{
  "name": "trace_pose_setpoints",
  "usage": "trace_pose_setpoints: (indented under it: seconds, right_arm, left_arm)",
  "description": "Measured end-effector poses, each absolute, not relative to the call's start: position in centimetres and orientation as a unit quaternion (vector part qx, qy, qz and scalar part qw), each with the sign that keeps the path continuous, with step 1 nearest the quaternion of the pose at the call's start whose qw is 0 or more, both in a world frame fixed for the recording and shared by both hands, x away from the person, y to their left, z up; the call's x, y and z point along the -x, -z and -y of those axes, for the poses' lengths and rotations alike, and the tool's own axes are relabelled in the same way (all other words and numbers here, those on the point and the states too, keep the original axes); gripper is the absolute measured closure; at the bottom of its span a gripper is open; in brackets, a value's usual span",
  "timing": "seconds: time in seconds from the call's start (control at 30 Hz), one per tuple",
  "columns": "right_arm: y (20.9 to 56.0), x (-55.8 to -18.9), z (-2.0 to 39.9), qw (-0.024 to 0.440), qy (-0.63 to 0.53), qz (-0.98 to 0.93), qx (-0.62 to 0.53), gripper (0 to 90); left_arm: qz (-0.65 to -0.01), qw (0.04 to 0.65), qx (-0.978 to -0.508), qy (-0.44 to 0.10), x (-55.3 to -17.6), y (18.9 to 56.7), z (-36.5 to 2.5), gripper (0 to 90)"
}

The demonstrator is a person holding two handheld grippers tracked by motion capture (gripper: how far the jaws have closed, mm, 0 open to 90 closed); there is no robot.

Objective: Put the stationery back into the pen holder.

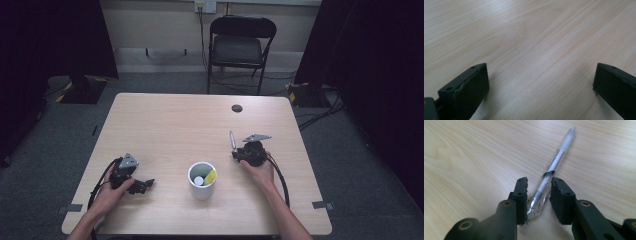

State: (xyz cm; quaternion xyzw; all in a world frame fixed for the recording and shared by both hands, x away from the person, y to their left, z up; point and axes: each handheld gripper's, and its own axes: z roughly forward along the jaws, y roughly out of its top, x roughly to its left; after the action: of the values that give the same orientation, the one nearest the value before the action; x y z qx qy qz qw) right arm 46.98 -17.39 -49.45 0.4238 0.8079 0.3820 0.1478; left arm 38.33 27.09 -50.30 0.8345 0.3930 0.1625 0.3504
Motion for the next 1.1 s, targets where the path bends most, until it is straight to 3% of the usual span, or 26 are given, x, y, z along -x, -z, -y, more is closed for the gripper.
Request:
trace_pose_setpoints:
  seconds: [0.23,1.1]
  right_arm:
    - [49.3,-46.8,18.1,0.143,-0.378,-0.804,-0.435,75.2]
    - [49.0,-41.1,21.5,0.108,-0.375,-0.818,-0.422,75.7]
  left_arm:
    - [-0.393,0.350,-0.835,-0.162,-38.3,50.3,-27.1,0.0]
    - [-0.394,0.351,-0.834,-0.163,-38.3,50.3,-27.1,0.0]
